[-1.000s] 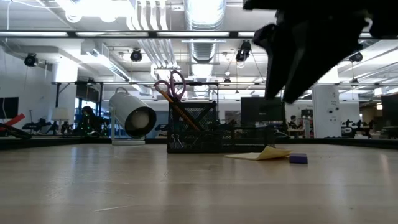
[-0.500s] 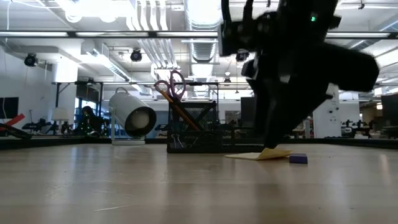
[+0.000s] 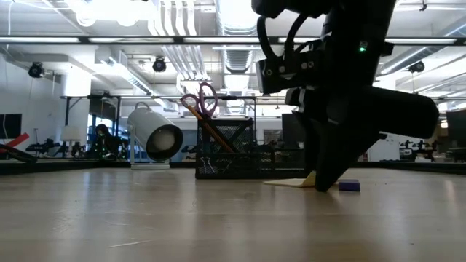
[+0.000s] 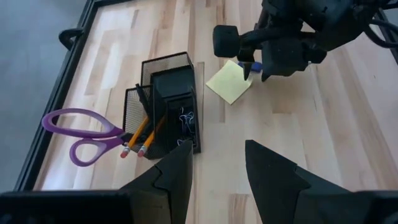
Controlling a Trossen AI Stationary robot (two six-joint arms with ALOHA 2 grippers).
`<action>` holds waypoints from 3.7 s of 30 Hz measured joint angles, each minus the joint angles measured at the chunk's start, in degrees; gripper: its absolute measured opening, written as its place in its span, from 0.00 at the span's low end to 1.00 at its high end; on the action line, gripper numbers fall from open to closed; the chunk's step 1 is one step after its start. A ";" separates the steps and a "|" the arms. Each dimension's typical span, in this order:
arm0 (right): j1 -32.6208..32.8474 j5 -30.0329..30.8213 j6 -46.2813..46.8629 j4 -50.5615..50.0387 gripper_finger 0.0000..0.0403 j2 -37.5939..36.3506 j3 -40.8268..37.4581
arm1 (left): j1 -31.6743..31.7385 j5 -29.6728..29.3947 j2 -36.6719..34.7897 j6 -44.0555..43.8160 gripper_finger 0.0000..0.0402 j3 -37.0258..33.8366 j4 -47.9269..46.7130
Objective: Pick and place office supplies into organizer
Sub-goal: Put the yellow sticky notes into the black desk organizer, then put the blue eraser into the black desk organizer
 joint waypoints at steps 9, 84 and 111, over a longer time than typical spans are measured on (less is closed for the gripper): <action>-3.09 2.15 -0.82 -1.29 0.22 0.15 -1.52 | 0.00 0.01 0.00 -0.11 0.32 0.00 0.93; -21.69 3.02 0.15 2.08 0.02 -9.11 -1.79 | 0.13 -0.48 0.02 -3.08 0.32 -0.07 5.43; -2.16 -7.28 -36.41 -2.22 0.46 -15.06 -5.01 | 0.15 -0.57 0.02 -3.06 0.32 -0.07 5.33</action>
